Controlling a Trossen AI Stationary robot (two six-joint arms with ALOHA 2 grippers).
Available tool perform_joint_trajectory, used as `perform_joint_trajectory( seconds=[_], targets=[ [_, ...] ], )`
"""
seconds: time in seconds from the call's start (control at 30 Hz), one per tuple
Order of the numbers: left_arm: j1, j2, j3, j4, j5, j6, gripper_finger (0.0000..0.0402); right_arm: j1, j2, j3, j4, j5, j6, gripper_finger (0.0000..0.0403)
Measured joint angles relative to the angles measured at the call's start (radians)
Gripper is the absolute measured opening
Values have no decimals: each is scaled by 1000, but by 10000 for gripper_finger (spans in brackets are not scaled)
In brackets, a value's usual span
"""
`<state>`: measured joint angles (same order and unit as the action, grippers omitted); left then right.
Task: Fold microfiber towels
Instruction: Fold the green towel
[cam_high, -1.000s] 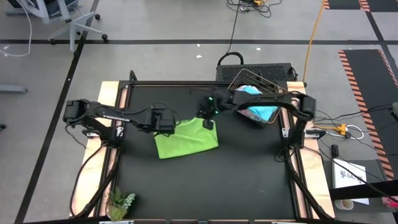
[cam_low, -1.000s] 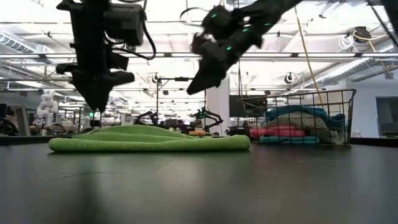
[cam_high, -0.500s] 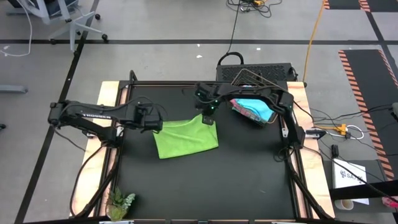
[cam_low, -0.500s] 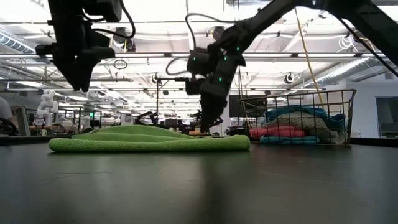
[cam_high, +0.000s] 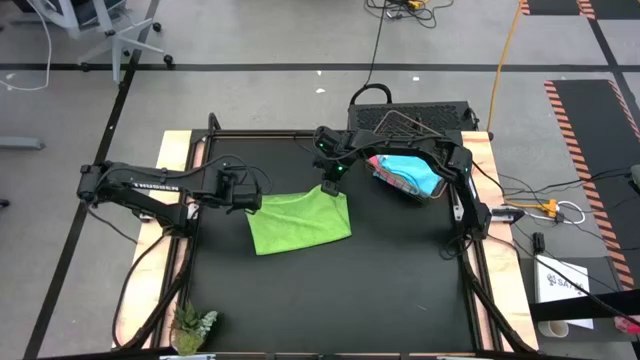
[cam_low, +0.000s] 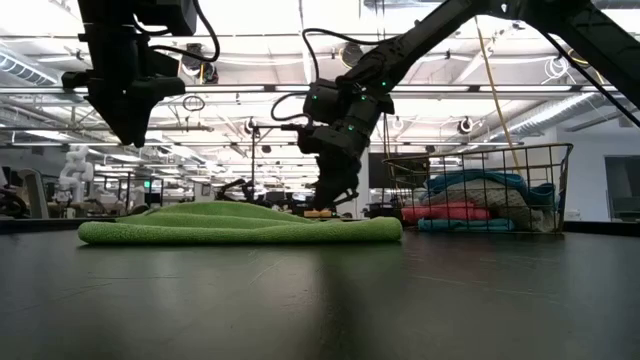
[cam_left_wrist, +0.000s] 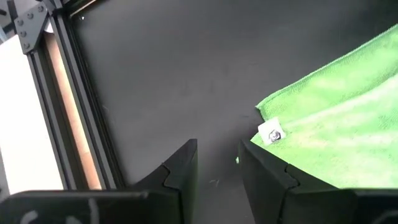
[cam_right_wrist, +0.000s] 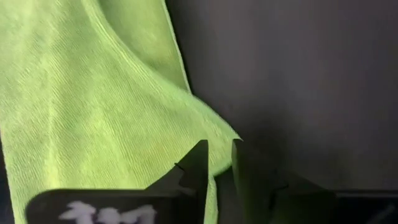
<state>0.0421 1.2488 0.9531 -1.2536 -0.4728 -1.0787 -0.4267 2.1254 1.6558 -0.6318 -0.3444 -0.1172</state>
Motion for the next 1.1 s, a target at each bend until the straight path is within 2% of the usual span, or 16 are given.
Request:
perform_joint_trajectory(
  seconds=[0.27,0.4,0.7,0.97,1.1],
  targets=[
    [38,3,0,40,1,-71,120,3,0,0,22,-3,-28,129],
    [74,13,-1,56,1,-121,120,-12,0,0,6,-3,-80,150],
    [145,43,-2,88,1,-121,120,-49,17,-27,48,-78,-104,149],
    [202,48,-2,97,1,-47,120,-49,17,-127,185,-111,-10,149],
    [225,47,-2,97,2,-10,120,-50,16,-129,232,-106,47,149]
  ],
)
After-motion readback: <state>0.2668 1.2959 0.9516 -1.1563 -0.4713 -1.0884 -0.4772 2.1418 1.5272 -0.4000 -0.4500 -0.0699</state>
